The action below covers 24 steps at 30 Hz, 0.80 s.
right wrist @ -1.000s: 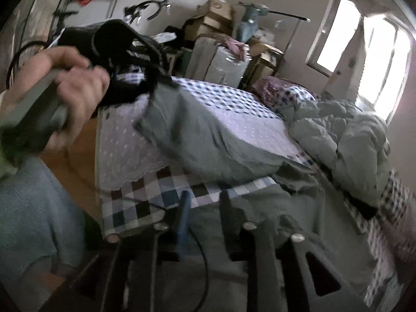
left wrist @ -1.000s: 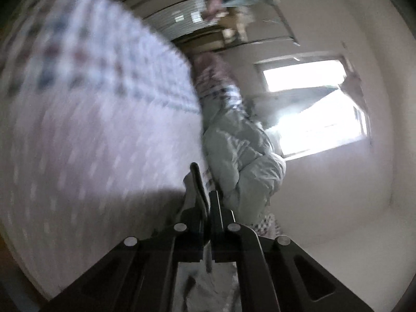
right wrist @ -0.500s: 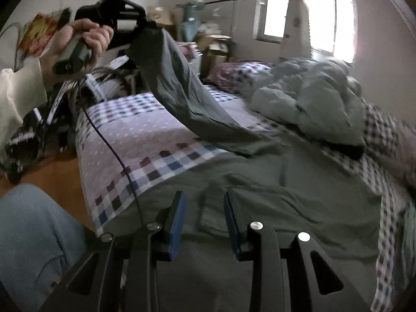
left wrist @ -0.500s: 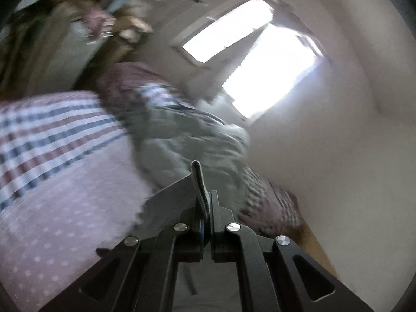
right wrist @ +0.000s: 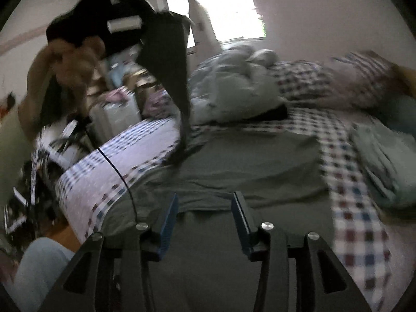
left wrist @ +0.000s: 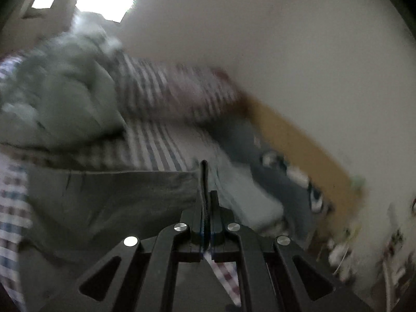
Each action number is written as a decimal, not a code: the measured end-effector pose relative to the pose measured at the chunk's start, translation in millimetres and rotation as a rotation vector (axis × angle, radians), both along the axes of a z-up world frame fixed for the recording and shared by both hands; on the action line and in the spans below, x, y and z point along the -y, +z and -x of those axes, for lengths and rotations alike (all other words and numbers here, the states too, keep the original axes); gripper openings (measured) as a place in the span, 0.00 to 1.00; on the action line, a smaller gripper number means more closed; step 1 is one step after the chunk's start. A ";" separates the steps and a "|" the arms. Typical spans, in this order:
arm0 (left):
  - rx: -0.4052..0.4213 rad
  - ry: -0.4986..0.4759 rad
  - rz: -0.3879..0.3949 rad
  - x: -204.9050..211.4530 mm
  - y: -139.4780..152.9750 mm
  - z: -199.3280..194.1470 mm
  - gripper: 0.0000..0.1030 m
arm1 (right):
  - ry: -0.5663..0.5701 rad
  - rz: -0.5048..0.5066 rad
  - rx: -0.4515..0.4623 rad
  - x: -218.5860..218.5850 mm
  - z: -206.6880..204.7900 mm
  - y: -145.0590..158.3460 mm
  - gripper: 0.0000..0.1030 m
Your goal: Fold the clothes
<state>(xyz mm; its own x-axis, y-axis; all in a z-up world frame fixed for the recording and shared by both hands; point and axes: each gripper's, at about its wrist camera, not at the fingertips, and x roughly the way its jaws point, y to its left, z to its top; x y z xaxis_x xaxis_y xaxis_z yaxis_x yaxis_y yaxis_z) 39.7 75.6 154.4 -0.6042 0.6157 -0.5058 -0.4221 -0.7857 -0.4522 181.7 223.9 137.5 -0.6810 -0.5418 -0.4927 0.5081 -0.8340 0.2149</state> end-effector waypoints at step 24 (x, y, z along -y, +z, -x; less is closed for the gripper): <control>0.187 0.209 -0.152 113.4 -103.7 -14.0 0.78 | -0.224 0.161 0.268 -102.8 35.4 -51.1 0.59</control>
<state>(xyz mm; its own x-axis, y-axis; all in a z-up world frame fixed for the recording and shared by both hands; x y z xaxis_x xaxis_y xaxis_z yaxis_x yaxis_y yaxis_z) 53.7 -37.9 50.7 -0.6309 0.5651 -0.5316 -0.1571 -0.7641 -0.6257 146.3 326.8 86.4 -0.6496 -0.4793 -0.5902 0.2256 -0.8628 0.4524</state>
